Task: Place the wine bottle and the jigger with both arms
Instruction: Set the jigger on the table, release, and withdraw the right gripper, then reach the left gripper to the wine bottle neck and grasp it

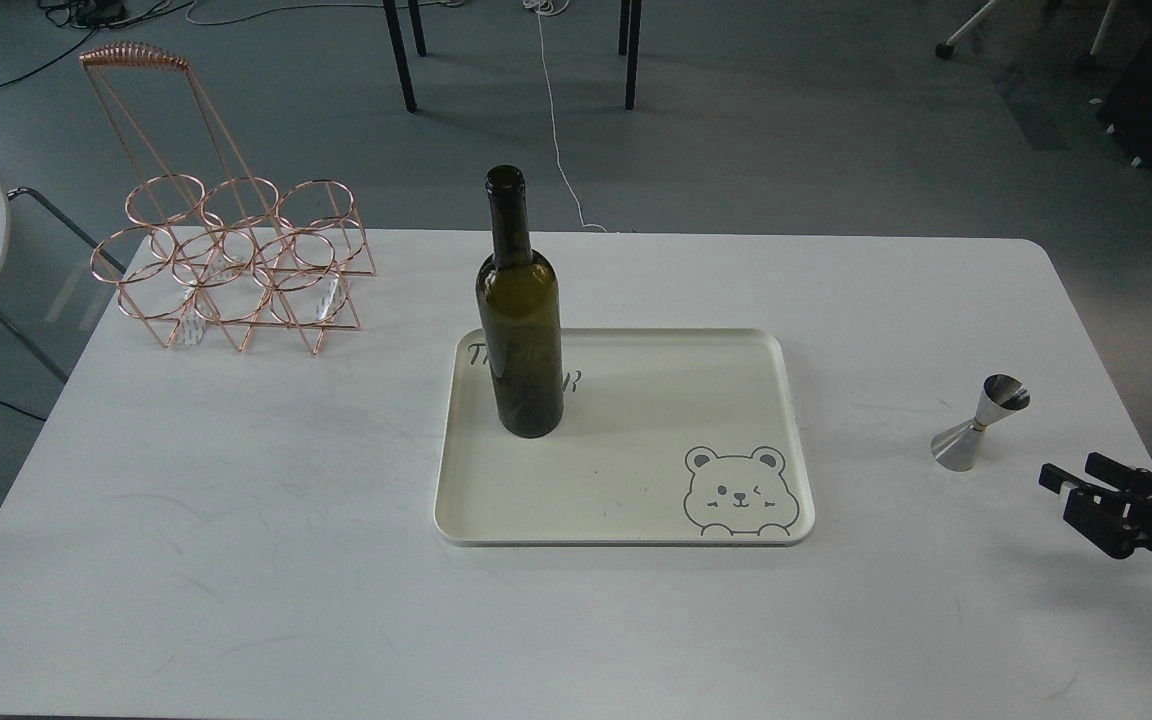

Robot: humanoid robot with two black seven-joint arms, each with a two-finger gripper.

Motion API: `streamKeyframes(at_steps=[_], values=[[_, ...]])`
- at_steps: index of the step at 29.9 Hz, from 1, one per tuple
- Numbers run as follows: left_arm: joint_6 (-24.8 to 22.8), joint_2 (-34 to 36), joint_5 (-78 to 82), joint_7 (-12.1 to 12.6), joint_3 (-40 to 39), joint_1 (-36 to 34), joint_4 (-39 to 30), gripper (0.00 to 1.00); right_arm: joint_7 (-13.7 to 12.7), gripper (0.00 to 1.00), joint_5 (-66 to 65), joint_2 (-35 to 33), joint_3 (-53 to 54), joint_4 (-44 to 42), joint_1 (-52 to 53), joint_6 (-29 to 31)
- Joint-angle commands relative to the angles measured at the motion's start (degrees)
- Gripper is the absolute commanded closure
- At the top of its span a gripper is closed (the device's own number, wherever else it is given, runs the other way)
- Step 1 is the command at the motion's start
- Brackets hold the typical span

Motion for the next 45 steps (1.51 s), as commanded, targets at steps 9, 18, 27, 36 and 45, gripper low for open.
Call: streamKeyframes(at_steps=[9, 18, 27, 36, 45], values=[[0.0, 9.8, 18.1, 0.0, 0.2, -4.1, -5.8, 0.01, 0.0, 0.34, 26.2, -3.4, 1.5, -2.1, 22.9, 10.0], [0.0, 16.8, 39.9, -0.3, -0.1, -4.5, -31.1, 0.02, 0.0, 0.08, 45.4, 11.9, 9.3, -21.5, 32.1, 25.4], [2.9, 16.3, 71.8, -0.1, -0.2, -8.0, -53.9, 0.02, -0.9, 0.03, 62.4, 24.1, 18.1, -38.7, 32.4, 32.7], [6.8, 11.1, 102.3, -0.2, 0.1, -7.7, -60.3, 0.02, -3.4, 0.03, 69.4, 27.8, 19.6, -44.7, 33.0, 41.3], [8.6, -3.5, 124.4, -0.1, 0.9, -7.4, -59.6, 0.02, -3.3, 0.03, 69.5, 28.2, 20.3, -44.2, 33.2, 41.4]])
